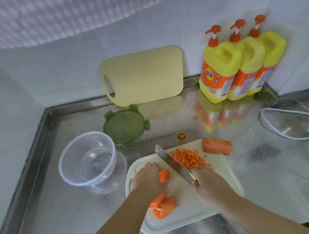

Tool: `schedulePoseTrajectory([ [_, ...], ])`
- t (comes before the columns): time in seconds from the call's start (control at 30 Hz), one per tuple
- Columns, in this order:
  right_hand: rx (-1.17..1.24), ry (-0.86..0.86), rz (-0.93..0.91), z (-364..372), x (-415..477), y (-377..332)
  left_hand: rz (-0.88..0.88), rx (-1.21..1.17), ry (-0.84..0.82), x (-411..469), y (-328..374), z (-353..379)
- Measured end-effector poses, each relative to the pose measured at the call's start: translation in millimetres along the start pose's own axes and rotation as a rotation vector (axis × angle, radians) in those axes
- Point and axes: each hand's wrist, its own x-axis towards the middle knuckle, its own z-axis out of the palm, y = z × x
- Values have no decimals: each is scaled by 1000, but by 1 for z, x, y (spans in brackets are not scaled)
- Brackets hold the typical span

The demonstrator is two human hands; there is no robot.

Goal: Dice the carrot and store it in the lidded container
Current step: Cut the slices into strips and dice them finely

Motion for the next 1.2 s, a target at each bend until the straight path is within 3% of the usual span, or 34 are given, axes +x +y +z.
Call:
schedulePoseTrajectory([
  [0.3, -24, -13, -26, 17, -7, -2, -19, -62, 16, -10, -13, 10],
  [0.7, -37, -30, -5, 16, -13, -1, -33, -378, 46, 4, -19, 5],
  [0.93, -39, -13, 31, 15, -14, -3, 42, -326, -18, 3, -25, -4],
  [1.2, -33, 0, 14, 17, -14, -2, 13, -514, 14, 6, -35, -10],
])
